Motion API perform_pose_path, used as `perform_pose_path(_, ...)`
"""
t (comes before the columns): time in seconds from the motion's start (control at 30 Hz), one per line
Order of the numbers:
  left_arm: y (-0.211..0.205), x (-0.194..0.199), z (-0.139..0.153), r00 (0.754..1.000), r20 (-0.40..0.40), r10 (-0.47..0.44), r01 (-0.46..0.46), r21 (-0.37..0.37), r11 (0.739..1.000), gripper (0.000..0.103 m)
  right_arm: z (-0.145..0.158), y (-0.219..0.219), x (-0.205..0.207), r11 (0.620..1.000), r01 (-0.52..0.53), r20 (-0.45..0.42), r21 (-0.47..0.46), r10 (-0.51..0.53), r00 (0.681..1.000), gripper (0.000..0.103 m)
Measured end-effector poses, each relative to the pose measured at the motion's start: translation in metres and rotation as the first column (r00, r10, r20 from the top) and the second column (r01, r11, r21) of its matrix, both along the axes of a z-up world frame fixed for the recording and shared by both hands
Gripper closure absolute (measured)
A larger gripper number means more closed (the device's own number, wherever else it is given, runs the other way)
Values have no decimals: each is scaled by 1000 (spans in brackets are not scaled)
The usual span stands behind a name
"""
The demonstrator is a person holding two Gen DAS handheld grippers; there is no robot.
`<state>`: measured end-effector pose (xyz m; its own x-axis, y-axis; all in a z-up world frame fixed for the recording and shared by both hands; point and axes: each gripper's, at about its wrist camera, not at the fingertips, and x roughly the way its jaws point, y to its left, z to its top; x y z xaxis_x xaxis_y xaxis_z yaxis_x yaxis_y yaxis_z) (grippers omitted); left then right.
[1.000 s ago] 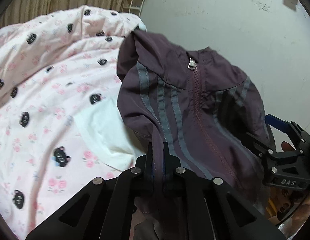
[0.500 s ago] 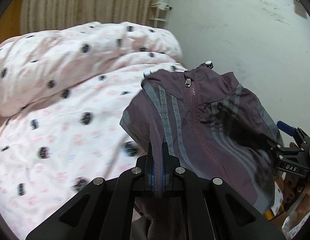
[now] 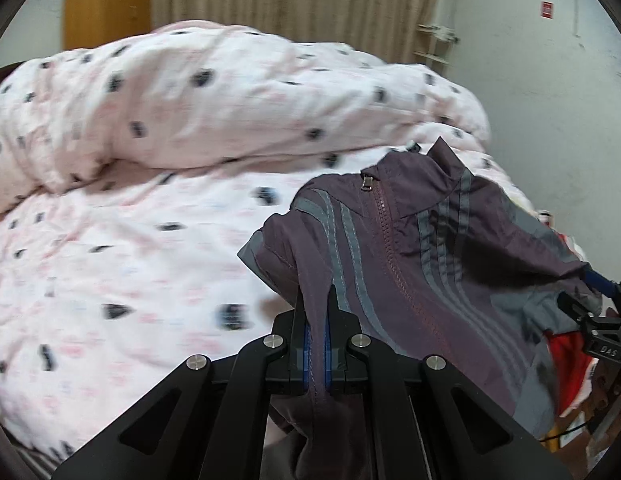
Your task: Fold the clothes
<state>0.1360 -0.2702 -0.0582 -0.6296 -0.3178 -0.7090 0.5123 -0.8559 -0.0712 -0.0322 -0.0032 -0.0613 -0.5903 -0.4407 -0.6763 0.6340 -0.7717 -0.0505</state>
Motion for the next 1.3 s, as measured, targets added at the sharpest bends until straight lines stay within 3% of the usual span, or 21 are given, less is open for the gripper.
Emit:
perform_pose_path(0.27,-55,53,-2,997,28,69,-68,-17,998,99,-14,-71,28,995,-76,-16,61,77,997,0)
perform_pose_path(0.43,-63,53,-19,999,26,43,-42,-17,999,98,-23,-116,45,987,-122,-23,101,125,992,0)
perform_pose_path(0.83,-91,39,-40,1000,-10,16,-16,1,1000,97,-35,-165,15,970,-120,-69,210,138,988,0)
perform_pose_path(0.93,-91,42,-45,1000,-24,6,-7,-13,1000,89,-45,-174,1,959,-132,-48,251,149,988,0)
perform_pose_path(0.97,-92,45,-46,999,-35,10,-10,-13,1000,82,-50,-177,-4,954,-138,-38,265,153,987,0)
perform_pose_path(1.07,-96,56,-43,997,-76,32,-32,-8,999,44,-63,-185,-15,939,-171,6,297,178,984,0)
perform_pose_path(1.17,-104,72,-33,989,-141,48,-48,0,999,31,-75,-187,-19,927,-208,51,312,202,978,2)
perform_pose_path(1.3,-116,92,-36,985,-160,64,-58,42,997,30,-86,-186,-15,905,-262,93,336,245,965,53)
